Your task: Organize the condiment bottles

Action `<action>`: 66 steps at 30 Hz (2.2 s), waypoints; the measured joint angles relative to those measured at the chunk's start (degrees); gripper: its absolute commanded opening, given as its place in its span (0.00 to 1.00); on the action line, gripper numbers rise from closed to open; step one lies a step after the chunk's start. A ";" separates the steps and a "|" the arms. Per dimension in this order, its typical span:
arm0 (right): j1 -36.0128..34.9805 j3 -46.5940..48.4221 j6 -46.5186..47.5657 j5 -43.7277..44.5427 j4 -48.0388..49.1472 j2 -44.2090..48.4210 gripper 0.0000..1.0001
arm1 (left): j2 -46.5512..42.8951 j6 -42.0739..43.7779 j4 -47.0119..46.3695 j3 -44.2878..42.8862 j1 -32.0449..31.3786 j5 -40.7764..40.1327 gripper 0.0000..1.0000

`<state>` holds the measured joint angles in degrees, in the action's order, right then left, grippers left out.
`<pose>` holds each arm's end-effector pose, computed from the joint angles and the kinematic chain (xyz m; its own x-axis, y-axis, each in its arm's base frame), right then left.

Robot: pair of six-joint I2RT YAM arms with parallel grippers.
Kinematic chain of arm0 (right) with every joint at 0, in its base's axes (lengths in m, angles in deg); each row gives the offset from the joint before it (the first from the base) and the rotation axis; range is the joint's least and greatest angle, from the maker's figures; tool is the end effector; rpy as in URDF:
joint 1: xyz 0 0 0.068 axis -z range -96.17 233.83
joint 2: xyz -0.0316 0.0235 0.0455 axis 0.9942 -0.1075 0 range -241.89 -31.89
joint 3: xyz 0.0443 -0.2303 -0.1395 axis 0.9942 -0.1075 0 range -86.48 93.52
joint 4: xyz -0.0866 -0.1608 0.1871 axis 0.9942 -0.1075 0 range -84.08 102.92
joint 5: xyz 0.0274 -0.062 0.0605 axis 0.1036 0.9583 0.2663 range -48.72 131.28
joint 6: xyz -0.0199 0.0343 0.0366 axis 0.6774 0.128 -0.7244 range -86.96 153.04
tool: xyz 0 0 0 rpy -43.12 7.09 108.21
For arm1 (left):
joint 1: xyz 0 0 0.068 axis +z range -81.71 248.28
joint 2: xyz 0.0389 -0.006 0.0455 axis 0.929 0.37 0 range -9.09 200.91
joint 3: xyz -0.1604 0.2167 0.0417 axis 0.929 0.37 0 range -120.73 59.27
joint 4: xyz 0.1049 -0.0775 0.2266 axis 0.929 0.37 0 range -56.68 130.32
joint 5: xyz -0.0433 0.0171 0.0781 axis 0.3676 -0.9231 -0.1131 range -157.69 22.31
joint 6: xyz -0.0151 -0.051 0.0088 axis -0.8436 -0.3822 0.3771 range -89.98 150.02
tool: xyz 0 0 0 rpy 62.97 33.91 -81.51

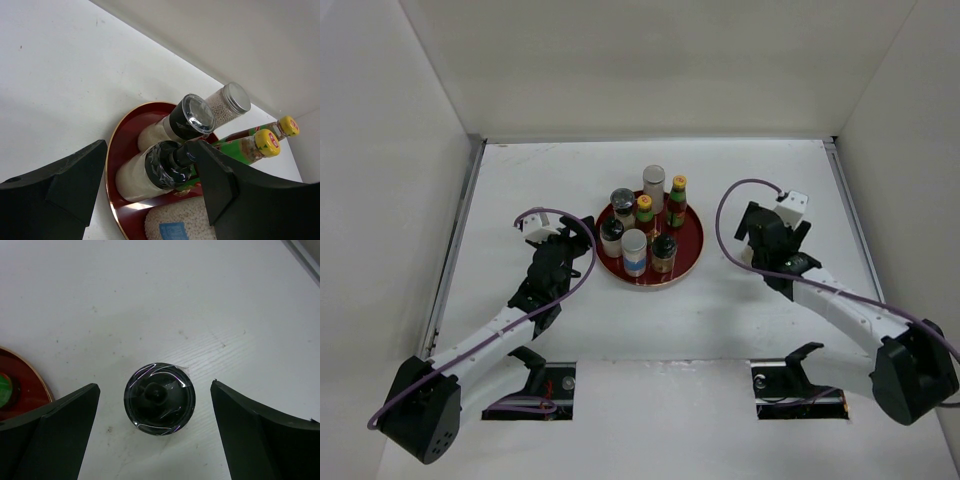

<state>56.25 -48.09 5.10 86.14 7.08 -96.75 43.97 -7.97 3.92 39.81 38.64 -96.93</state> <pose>0.2222 0.0878 0.2439 -0.3249 0.2050 -0.9233 0.3989 0.9149 0.0628 0.1853 -0.0855 0.2312 -0.0553 -0.5867 -0.8079 -0.0328 0.8098 -0.5858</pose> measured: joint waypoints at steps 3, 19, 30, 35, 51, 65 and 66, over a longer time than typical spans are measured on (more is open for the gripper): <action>1.29 0.02 -0.61 -2.21 0.07 -1.97 0.98 | -0.02 0.00 0.00 0.00 0.00 0.02 0.70; 2.67 0.13 -1.57 -5.40 1.31 -7.96 0.54 | -0.04 -0.24 0.00 0.02 0.04 0.59 0.70; -12.11 6.14 3.76 -6.73 6.82 -5.99 0.52 | 0.90 -2.64 0.57 0.02 3.28 0.92 0.78; -13.51 10.51 4.42 -9.18 10.47 -13.73 0.52 | 0.90 -4.07 0.72 0.74 5.27 1.09 0.95; -14.16 15.87 5.86 -12.63 15.02 -27.76 0.87 | 3.02 -5.57 1.77 1.11 7.52 2.08 1.00; -13.60 12.28 5.95 -8.87 18.38 -12.70 1.00 | 4.35 -5.49 3.65 1.07 8.00 2.12 1.00; -13.16 11.08 5.57 -8.48 18.91 -10.93 1.00 | 4.35 -5.46 3.96 1.07 8.04 2.01 1.00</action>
<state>43.10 -37.01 10.67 77.66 25.98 -107.68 48.32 -13.44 7.87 40.88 46.68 -94.92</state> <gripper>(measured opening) 0.998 0.997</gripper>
